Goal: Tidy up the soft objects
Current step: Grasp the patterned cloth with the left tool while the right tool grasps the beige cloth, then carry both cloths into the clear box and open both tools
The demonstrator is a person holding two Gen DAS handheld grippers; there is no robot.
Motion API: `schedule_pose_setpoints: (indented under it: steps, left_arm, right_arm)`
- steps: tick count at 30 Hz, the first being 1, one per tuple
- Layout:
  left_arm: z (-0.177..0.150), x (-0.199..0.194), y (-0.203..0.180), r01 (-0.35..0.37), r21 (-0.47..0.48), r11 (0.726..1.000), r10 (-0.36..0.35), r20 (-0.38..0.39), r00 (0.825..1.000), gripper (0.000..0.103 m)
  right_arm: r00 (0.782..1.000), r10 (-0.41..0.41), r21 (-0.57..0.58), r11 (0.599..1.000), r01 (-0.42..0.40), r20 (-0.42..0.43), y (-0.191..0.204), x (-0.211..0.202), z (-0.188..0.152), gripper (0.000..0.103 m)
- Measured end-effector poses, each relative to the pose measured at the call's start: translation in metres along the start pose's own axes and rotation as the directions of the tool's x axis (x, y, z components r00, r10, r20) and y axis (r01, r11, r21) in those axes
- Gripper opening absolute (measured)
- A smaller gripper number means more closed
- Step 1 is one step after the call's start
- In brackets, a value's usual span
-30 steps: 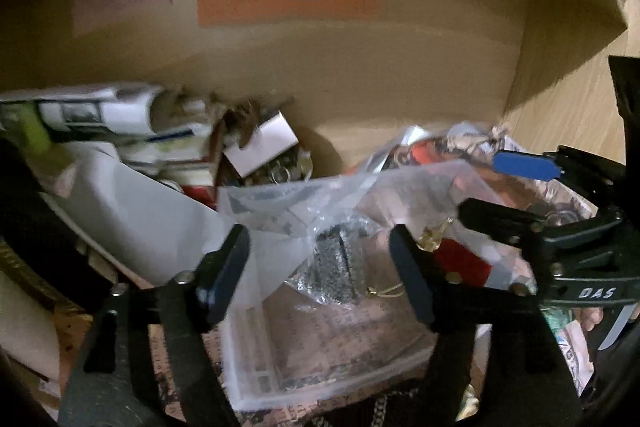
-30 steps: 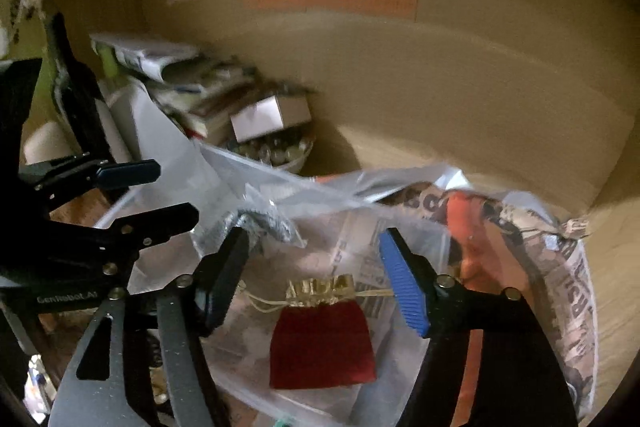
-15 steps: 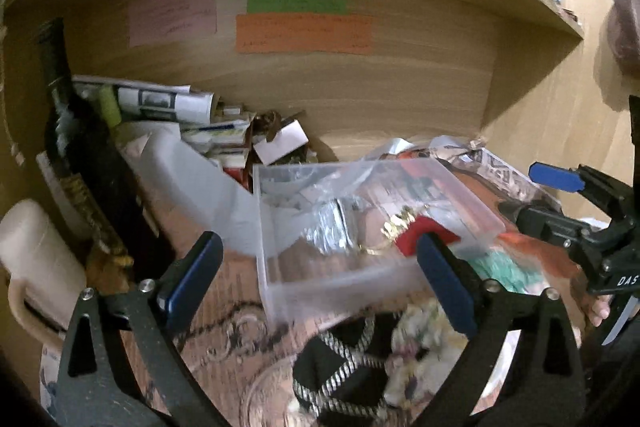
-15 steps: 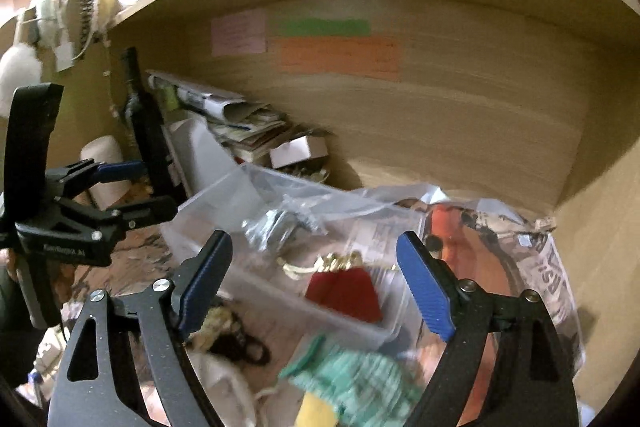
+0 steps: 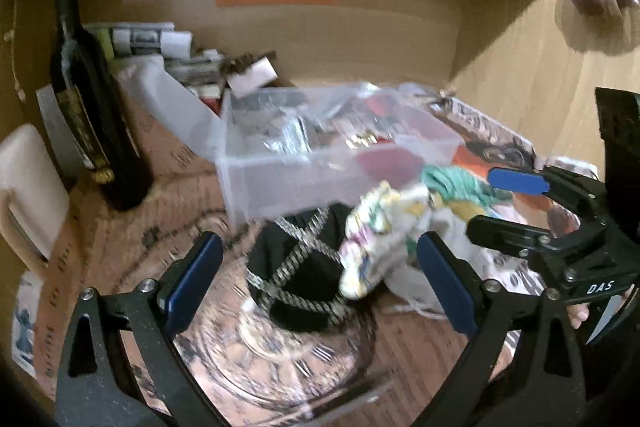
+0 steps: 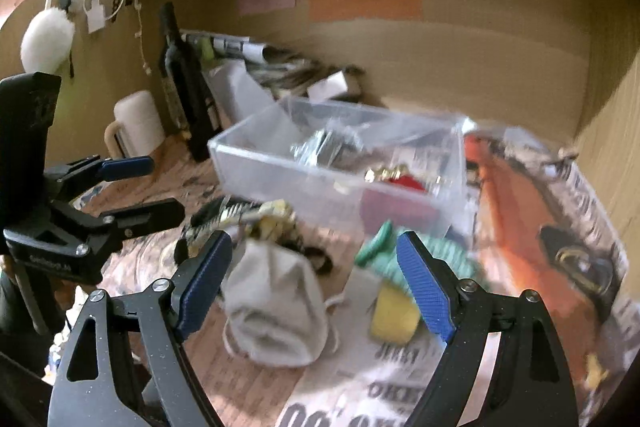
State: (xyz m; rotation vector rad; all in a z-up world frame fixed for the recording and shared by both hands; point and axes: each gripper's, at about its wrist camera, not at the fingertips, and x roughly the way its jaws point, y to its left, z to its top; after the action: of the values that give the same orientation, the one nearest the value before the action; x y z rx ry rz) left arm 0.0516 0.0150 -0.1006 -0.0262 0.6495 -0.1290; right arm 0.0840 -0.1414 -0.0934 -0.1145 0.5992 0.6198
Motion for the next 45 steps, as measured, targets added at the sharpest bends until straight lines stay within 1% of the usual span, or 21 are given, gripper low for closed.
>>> schedule_pose_setpoints:
  steps: [3,5,6,7,9,11,12,13,14,15,16,18,20,21,23,24,27,32,38,41,45]
  left_arm:
    - [-0.008,0.006,-0.006,0.017,0.004,1.0,-0.017,-0.018,1.0,0.097]
    - [-0.011,0.011,-0.008,0.036,0.002,0.999,-0.036,-0.028,0.999,0.084]
    - [-0.011,0.014,-0.009,0.048,0.002,0.999,-0.048,-0.038,0.998,0.08]
    - [-0.011,0.016,-0.01,0.056,-0.001,0.998,-0.056,-0.043,0.998,0.074]
    - [-0.011,0.022,-0.01,0.068,-0.011,0.998,-0.068,-0.049,0.997,0.068]
    - [-0.01,0.027,-0.009,0.08,-0.018,0.997,-0.081,-0.051,0.995,0.059]
    - [-0.01,0.03,-0.008,0.094,-0.024,0.995,-0.095,-0.05,0.994,0.056]
    - [-0.009,0.032,-0.008,0.104,-0.032,0.994,-0.106,-0.052,0.993,0.05]
    - [-0.008,0.034,-0.007,0.116,-0.04,0.992,-0.118,-0.053,0.992,0.046]
    - [-0.008,0.037,-0.007,0.127,-0.047,0.991,-0.13,-0.055,0.99,0.043]
    - [-0.008,0.039,-0.007,0.133,-0.05,0.99,-0.136,-0.055,0.989,0.04]
    - [-0.007,0.041,-0.008,0.142,-0.051,0.989,-0.144,-0.055,0.988,0.033]
    - [-0.008,0.042,-0.009,0.153,-0.05,0.987,-0.156,-0.055,0.986,0.026]
    - [-0.008,0.041,-0.009,0.151,-0.046,0.987,-0.153,-0.051,0.987,0.024]
    - [-0.007,0.037,-0.011,0.135,-0.031,0.99,-0.136,-0.039,0.99,0.017]
    - [-0.006,0.034,-0.01,0.133,-0.029,0.991,-0.133,-0.03,0.991,0.016]
    - [-0.004,0.024,-0.008,0.13,-0.031,0.991,-0.13,0.001,0.991,0.013]
    - [0.006,0.007,-0.006,0.126,-0.03,0.992,-0.125,0.053,0.991,0.011]
    - [0.023,-0.016,-0.007,0.109,-0.015,0.994,-0.105,0.156,0.982,0.009]
    - [0.034,-0.022,-0.006,0.097,-0.007,0.995,-0.094,0.19,0.977,0.009]
    - [0.05,-0.028,-0.003,0.077,-0.006,0.997,-0.074,0.232,0.97,0.009]
  right_arm:
    - [0.999,0.021,0.027,0.999,-0.021,-0.031,0.001,0.006,-0.012,0.083]
    - [0.998,0.037,0.046,0.998,-0.034,-0.055,0.0,0.011,-0.02,0.082]
    - [0.997,0.041,0.051,0.998,-0.037,-0.064,0.001,0.013,-0.023,0.082]
    - [0.996,0.046,0.057,0.997,-0.042,-0.075,0.001,0.016,-0.026,0.082]
    - [0.995,0.055,0.062,0.997,-0.05,-0.084,0.001,0.019,-0.03,0.082]
    - [0.994,0.065,0.064,0.996,-0.059,-0.086,0.002,0.02,-0.032,0.082]
    - [0.994,0.071,0.062,0.996,-0.066,-0.087,0.002,0.021,-0.033,0.078]
    - [0.993,0.075,0.059,0.996,-0.07,-0.09,0.003,0.023,-0.033,0.075]
    - [0.992,0.082,0.053,0.996,-0.077,-0.095,0.004,0.025,-0.034,0.069]
    - [0.991,0.089,0.048,0.995,-0.084,-0.104,0.005,0.028,-0.035,0.061]
    - [0.989,0.093,0.045,0.995,-0.088,-0.112,0.006,0.031,-0.035,0.058]
    - [0.987,0.101,0.044,0.994,-0.096,-0.125,0.008,0.037,-0.038,0.048]
    - [0.988,0.096,0.042,0.995,-0.091,-0.122,0.008,0.039,-0.039,0.043]
    - [0.989,0.095,0.047,0.995,-0.091,-0.116,0.007,0.038,-0.039,0.037]
    - [0.989,0.098,0.053,0.994,-0.092,-0.109,0.006,0.036,-0.039,0.031]
    - [0.99,0.095,0.054,0.994,-0.09,-0.105,0.005,0.034,-0.039,0.027]
    - [0.992,0.091,0.065,0.994,-0.085,-0.09,0.002,0.03,-0.036,0.023]
    - [0.995,0.093,0.075,0.993,-0.089,-0.042,-0.001,0.017,-0.028,0.022]
    - [0.996,0.074,0.072,0.994,-0.077,0.044,-0.003,-0.004,-0.01,0.022]
    - [0.994,0.062,0.08,0.994,-0.069,0.094,-0.006,-0.014,0.001,0.022]
    - [0.985,0.058,0.089,0.993,-0.073,0.163,-0.011,-0.024,0.019,0.022]
